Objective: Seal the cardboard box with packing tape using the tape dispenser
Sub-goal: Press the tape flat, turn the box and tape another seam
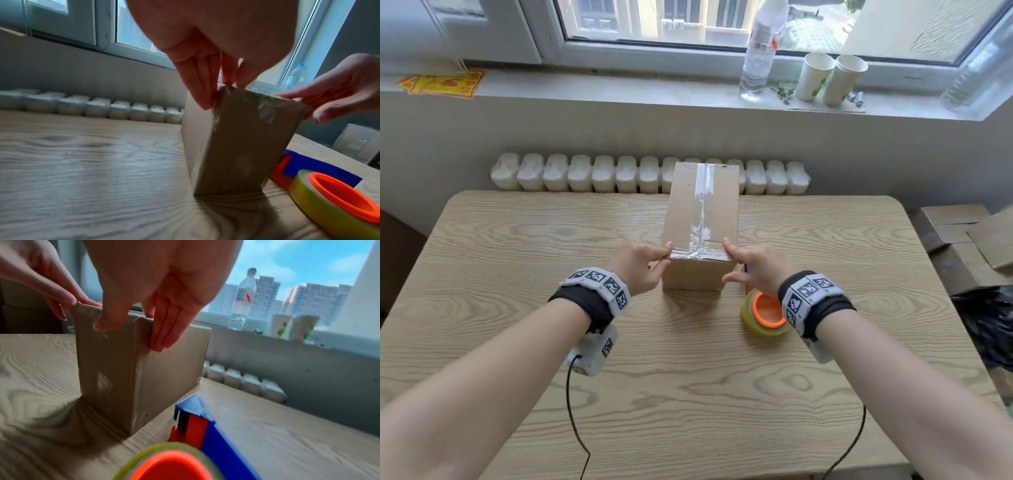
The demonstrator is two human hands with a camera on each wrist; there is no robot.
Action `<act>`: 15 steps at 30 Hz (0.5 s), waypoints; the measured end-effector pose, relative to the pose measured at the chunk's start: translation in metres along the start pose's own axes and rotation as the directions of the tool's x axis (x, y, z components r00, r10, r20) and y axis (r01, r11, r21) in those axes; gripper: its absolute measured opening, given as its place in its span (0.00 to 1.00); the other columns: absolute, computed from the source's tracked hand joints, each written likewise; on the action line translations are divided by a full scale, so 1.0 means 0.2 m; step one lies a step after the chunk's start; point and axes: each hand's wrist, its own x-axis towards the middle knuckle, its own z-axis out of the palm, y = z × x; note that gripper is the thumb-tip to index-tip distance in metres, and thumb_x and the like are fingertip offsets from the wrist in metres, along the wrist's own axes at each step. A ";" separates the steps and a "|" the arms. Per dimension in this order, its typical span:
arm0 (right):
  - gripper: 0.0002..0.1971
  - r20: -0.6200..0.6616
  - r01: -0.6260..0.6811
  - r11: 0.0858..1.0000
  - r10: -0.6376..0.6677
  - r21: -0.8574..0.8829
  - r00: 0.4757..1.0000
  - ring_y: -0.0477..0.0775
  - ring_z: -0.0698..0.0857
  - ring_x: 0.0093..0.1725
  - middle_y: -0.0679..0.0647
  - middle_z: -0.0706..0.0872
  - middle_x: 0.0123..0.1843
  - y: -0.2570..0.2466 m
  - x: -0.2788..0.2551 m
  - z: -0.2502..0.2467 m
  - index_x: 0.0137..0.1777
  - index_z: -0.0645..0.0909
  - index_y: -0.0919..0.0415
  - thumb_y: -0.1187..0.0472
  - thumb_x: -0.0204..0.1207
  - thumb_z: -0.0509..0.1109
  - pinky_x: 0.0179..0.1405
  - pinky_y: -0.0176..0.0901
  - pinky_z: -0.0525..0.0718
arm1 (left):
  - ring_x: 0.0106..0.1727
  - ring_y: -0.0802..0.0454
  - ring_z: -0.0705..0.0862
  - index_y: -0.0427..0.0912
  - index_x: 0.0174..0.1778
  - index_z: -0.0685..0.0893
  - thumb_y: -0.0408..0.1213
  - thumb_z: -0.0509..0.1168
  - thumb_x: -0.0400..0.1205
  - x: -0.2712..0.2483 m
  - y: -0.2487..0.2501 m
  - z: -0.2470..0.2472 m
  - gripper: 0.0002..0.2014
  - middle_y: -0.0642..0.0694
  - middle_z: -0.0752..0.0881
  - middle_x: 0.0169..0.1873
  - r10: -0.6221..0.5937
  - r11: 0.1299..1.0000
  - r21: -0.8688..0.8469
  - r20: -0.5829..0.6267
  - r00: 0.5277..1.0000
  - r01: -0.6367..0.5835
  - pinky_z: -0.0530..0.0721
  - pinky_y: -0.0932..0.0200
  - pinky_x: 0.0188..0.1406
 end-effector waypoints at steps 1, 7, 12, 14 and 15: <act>0.40 0.046 0.013 1.000 -0.013 -0.003 0.999 0.57 0.83 0.62 0.56 0.87 0.62 0.01 0.00 -0.02 0.81 0.61 0.58 0.46 0.72 0.71 0.62 0.47 0.79 | 0.46 0.48 0.89 0.49 0.67 0.80 0.39 0.63 0.80 0.00 -0.02 -0.01 0.18 0.45 0.91 0.52 0.000 0.999 -0.039 0.032 0.999 0.002 0.85 0.57 0.44; 0.35 0.168 0.065 0.995 -0.050 -0.081 0.984 0.59 0.85 0.58 0.60 0.89 0.57 0.00 0.05 -0.11 0.79 0.65 0.61 0.57 0.74 0.73 0.60 0.49 0.79 | 0.51 0.53 0.89 0.49 0.67 0.80 0.34 0.67 0.79 0.08 -0.08 -0.06 0.20 0.46 0.89 0.56 0.060 0.998 -0.030 0.167 0.984 -0.056 0.85 0.59 0.55; 0.25 -0.022 0.013 0.990 -0.016 -0.138 1.000 0.62 0.86 0.52 0.62 0.90 0.48 -0.02 0.07 -0.04 0.75 0.73 0.57 0.55 0.78 0.68 0.54 0.52 0.81 | 0.46 0.47 0.90 0.47 0.60 0.85 0.42 0.70 0.77 0.11 -0.08 -0.01 0.16 0.40 0.92 0.47 0.020 0.999 -0.034 0.081 0.997 -0.017 0.87 0.50 0.51; 0.22 -0.079 -0.049 0.988 0.037 -0.149 0.996 0.62 0.85 0.52 0.61 0.90 0.48 -0.04 0.05 -0.02 0.74 0.73 0.53 0.54 0.80 0.65 0.51 0.51 0.82 | 0.46 0.47 0.90 0.47 0.60 0.85 0.42 0.70 0.77 0.09 -0.08 0.01 0.15 0.41 0.92 0.47 0.011 0.999 -0.037 0.017 1.000 -0.010 0.87 0.51 0.49; 0.23 -0.091 -0.076 0.982 0.061 -0.172 0.994 0.61 0.84 0.53 0.60 0.89 0.50 -0.05 0.04 -0.01 0.74 0.73 0.52 0.53 0.80 0.65 0.51 0.51 0.80 | 0.46 0.48 0.90 0.47 0.60 0.85 0.42 0.69 0.77 0.08 -0.07 0.02 0.15 0.42 0.92 0.47 0.001 0.999 -0.035 0.001 1.000 -0.001 0.87 0.52 0.49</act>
